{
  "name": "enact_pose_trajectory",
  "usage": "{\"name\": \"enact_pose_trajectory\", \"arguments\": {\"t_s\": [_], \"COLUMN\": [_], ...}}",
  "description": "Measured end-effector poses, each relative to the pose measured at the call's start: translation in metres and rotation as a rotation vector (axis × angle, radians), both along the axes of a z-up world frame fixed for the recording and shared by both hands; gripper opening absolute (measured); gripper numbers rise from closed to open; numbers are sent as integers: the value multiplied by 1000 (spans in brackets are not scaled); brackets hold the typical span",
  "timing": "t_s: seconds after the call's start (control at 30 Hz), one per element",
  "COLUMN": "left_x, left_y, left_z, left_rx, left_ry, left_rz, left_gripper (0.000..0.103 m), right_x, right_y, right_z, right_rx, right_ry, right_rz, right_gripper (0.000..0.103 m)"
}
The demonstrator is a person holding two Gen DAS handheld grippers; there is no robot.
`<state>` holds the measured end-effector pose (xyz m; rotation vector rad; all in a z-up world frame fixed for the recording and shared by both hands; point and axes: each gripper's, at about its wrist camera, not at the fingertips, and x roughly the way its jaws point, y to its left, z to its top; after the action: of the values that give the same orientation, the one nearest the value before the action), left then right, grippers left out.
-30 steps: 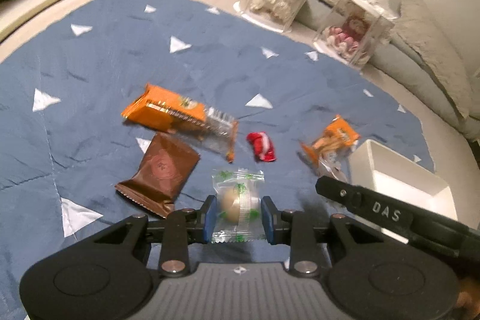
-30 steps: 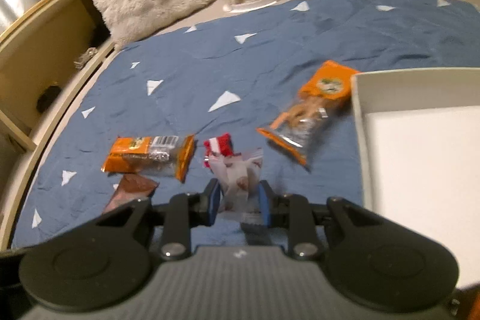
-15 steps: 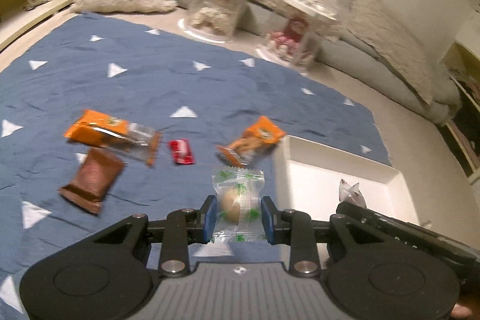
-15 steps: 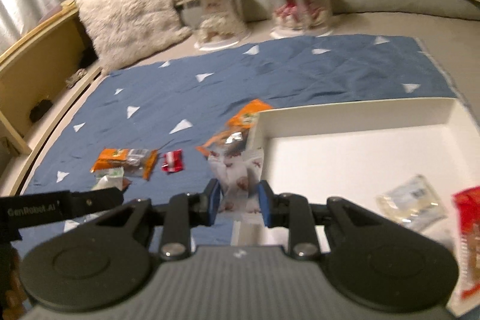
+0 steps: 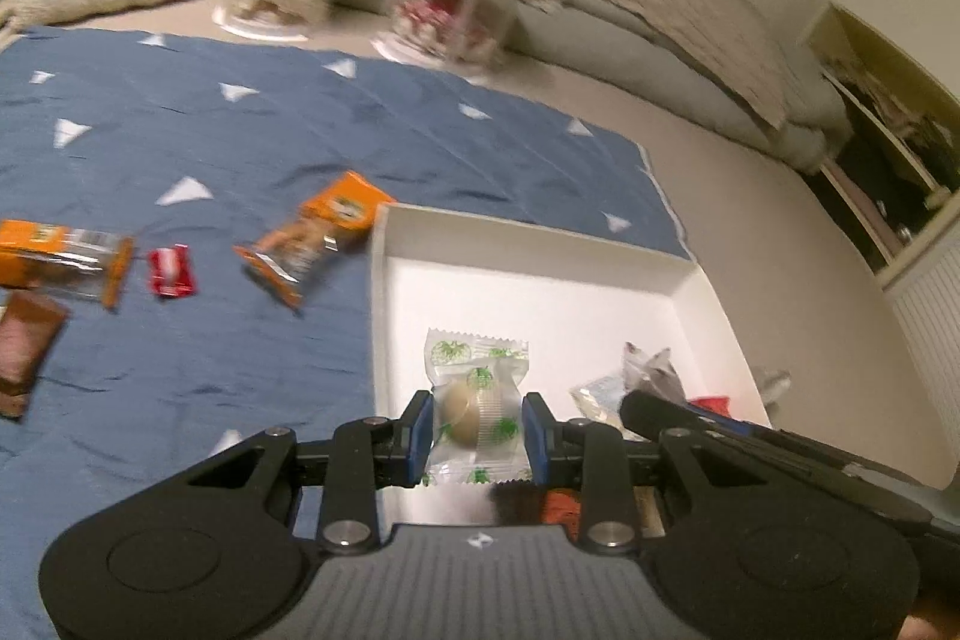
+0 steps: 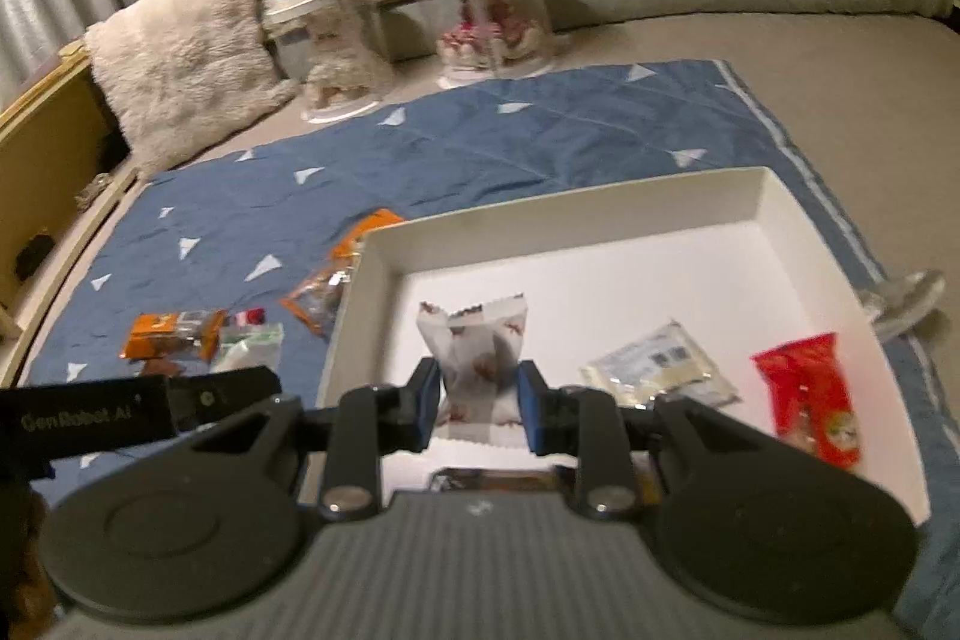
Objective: Organize snacks
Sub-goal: 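Carry the round cake and clear bag into the white tray and release both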
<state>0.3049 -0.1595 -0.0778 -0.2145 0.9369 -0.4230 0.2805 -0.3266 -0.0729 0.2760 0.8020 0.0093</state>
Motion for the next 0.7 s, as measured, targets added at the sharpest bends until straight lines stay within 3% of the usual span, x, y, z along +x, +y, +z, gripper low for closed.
{"name": "enact_pose_trajectory", "arguments": {"t_s": [0.53,0.6,0.7], "left_x": [46,47,44], "left_y": [-22,-21,-19], "left_z": [-34,-38,-39], "left_rx": [-20,-19,-13], "left_ry": [115,133,135], "left_rz": [-22,-24,-26], "left_gripper": [36,50,56], "right_x": [21,22,24], "right_y": [-22,-25,-27], "right_z": [-27,-29,-33], "right_rx": [36,55,44], "right_ry": [66,69,92], "right_rz": [-61,-74,-77], "right_gripper": [33,36,36]}}
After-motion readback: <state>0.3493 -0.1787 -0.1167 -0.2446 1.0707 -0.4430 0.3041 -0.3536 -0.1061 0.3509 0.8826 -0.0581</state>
